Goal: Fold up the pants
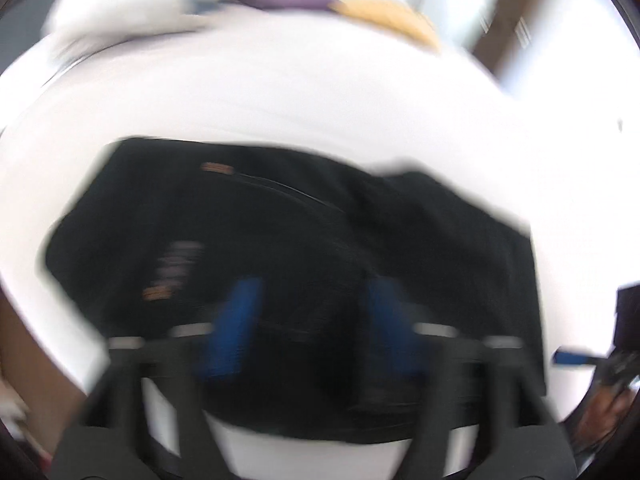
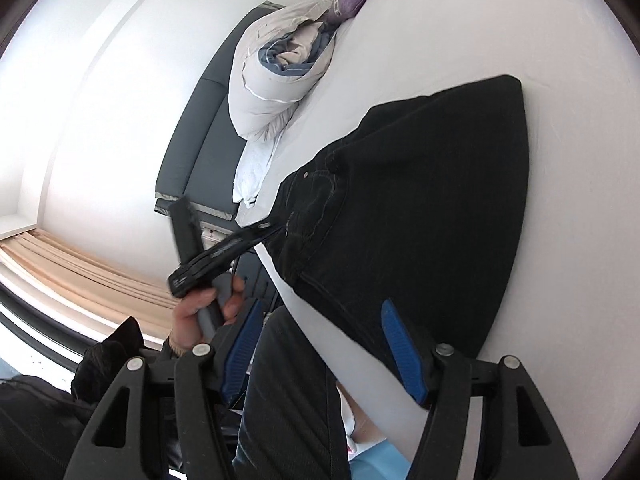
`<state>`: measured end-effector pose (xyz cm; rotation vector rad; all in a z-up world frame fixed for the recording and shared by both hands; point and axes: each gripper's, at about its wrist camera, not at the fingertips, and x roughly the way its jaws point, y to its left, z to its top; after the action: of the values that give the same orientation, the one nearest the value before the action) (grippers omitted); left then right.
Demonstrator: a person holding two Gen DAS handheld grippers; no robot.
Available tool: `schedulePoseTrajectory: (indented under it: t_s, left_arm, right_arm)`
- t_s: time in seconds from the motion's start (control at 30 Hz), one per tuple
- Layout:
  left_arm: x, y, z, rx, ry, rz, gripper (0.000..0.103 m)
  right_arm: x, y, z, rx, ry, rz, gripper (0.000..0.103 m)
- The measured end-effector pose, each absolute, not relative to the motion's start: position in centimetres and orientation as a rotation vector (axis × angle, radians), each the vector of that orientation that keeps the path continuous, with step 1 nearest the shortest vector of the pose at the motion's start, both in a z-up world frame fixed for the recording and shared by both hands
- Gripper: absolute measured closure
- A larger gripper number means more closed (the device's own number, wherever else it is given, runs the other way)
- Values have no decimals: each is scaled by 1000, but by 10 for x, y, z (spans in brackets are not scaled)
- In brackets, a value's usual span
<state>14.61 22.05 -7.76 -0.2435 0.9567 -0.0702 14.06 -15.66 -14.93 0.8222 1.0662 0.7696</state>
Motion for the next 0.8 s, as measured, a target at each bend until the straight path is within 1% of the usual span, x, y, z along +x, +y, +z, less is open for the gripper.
schedulePoseTrajectory:
  t_s: [0.03, 0.07, 0.13, 0.2, 0.33, 0.43, 0.6, 0.73, 0.77, 0.8]
  left_arm:
    - [135, 248, -72, -311, 898, -10, 5]
    - [131, 264, -66, -350, 876, 23, 5]
    - [124, 306, -71, -476, 868, 49, 5]
    - [118, 346, -84, -651, 837, 47, 5]
    - [108, 395, -113, -914, 781, 50, 5]
    - [102, 416, -142, -1089, 751, 56, 6]
    - [104, 424, -169, -1200, 744, 20, 6]
    - [110, 432, -184, -1296, 705, -14, 7]
    - [112, 433, -186, -1314, 695, -25, 8]
    - [116, 433, -187, -1326, 690, -33, 11]
  right_arm:
    - [144, -154, -148, 825, 1061, 777, 37]
    - [146, -152, -148, 824, 1056, 782, 37]
    - [150, -149, -147, 832, 1050, 794, 37]
    - [155, -142, -148, 842, 1054, 801, 37]
    - [158, -135, -147, 843, 1053, 820, 37]
    - [163, -134, -149, 870, 1050, 818, 37]
    - [175, -130, -150, 898, 1049, 813, 37]
    - [177, -124, -152, 892, 1063, 814, 37]
    - [177, -123, -153, 892, 1067, 814, 37]
    - [178, -122, -154, 893, 1072, 815, 37]
